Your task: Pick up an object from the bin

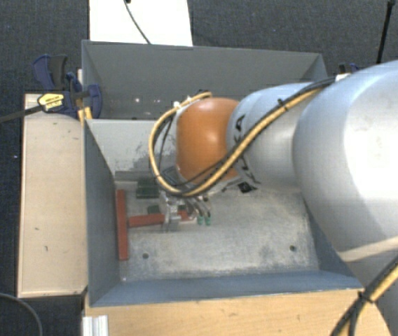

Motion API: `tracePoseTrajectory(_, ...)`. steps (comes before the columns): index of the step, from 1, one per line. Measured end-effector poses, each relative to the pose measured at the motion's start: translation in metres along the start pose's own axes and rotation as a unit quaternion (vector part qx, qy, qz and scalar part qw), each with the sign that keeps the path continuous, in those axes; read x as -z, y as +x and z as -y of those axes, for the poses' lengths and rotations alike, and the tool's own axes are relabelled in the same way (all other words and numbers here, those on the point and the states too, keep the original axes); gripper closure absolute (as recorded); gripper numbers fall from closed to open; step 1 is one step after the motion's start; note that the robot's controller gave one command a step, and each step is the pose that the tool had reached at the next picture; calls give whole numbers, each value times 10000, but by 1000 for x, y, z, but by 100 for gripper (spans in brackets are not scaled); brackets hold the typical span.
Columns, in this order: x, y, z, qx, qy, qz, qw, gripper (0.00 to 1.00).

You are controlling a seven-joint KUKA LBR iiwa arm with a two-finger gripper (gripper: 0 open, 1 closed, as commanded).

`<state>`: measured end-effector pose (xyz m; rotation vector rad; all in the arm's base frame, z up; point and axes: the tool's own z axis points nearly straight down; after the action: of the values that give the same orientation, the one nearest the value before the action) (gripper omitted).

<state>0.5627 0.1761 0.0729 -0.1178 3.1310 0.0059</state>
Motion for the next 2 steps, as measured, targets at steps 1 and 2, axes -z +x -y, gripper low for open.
tracePoseTrajectory(1,-2,1,0,-3,5,-20,10000,0)
tracePoseTrajectory(2,-2,1,0,-6,4,-21,10000,100)
